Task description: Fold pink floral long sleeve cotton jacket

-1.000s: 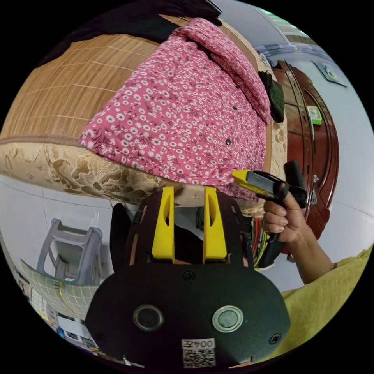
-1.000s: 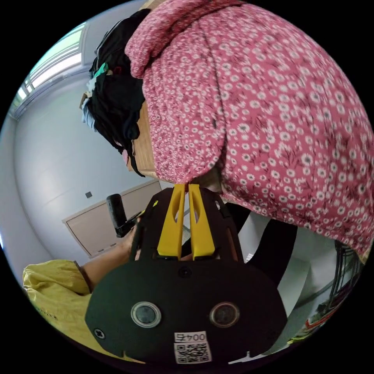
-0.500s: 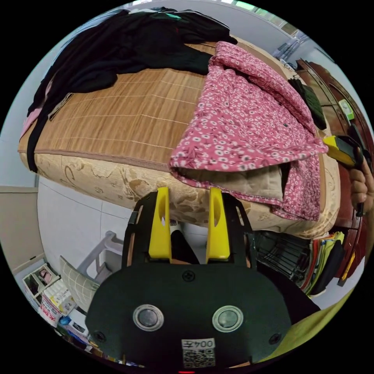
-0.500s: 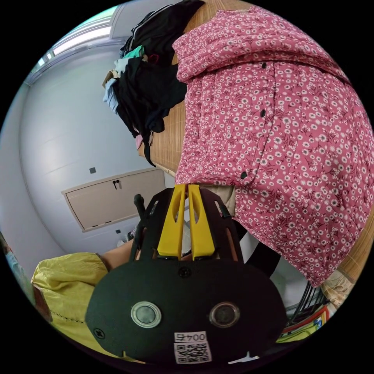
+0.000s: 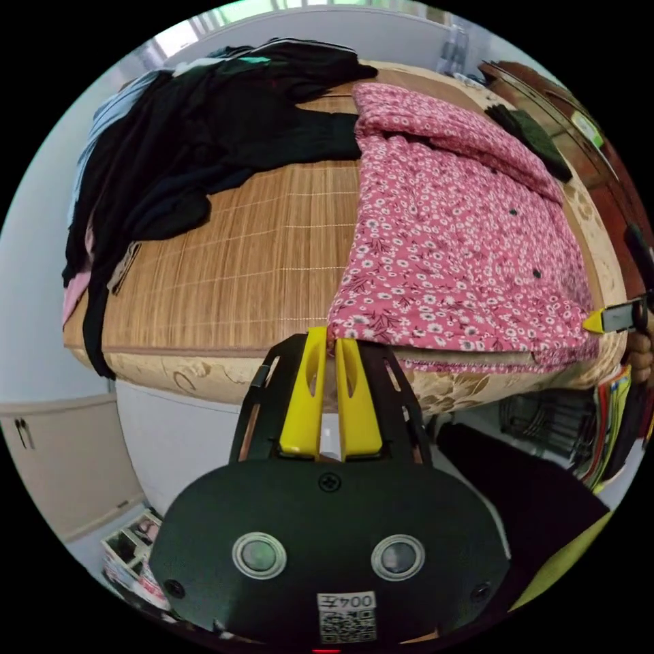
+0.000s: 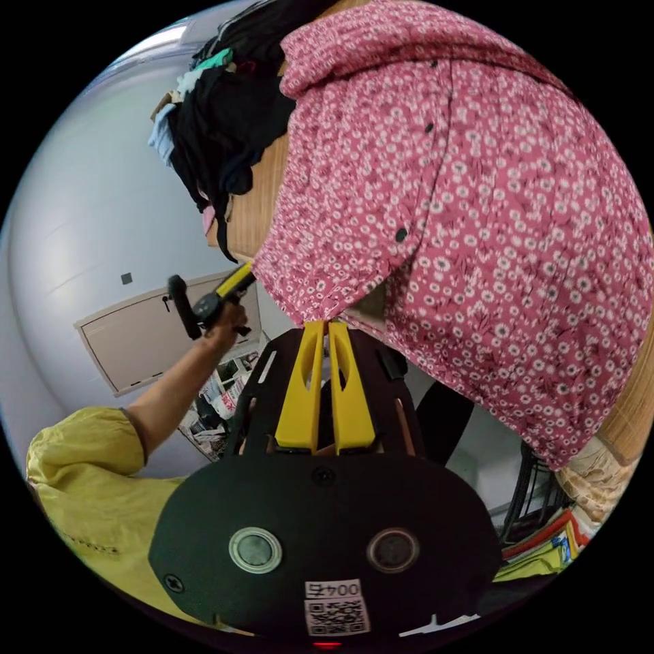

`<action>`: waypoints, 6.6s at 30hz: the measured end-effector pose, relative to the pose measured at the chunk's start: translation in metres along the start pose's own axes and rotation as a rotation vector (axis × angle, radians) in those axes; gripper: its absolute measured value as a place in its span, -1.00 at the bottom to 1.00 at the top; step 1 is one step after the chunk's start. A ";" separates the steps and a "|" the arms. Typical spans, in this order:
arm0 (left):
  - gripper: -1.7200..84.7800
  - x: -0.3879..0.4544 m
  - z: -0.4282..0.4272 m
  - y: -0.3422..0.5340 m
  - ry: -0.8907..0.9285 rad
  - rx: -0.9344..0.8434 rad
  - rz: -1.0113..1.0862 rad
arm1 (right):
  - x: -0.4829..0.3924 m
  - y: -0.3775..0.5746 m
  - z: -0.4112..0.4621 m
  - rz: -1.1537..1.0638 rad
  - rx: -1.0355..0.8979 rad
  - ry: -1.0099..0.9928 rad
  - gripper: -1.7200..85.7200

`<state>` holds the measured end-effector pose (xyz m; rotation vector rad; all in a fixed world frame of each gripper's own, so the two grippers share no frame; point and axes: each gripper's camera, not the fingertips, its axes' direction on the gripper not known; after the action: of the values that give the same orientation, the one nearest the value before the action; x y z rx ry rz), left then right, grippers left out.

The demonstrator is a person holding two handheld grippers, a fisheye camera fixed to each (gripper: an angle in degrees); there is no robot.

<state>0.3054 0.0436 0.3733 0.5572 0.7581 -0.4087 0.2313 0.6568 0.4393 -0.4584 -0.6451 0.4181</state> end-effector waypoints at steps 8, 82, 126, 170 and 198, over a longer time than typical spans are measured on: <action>-0.93 0.009 0.022 0.000 -0.015 -0.081 0.100 | 0.033 0.000 0.048 0.130 0.039 0.045 -0.95; -0.87 -0.189 0.267 0.078 0.838 -0.003 -0.278 | 0.243 0.203 -0.181 0.130 0.440 -0.052 -0.85; -0.80 -0.263 0.450 -0.234 1.427 0.145 -0.736 | 0.344 -0.204 -0.430 0.515 0.780 -0.543 -0.76; -0.90 0.097 0.262 -0.282 0.310 0.434 0.322 | 0.026 -0.292 -0.381 0.075 0.700 0.838 -0.88; -0.73 0.011 0.308 -0.335 0.460 0.371 0.102 | 0.059 -0.189 -0.413 0.305 0.835 0.638 -0.76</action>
<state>0.2961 -0.4068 0.4403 1.0564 1.0977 -0.3297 0.5860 0.4188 0.2750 0.1271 0.2453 0.7383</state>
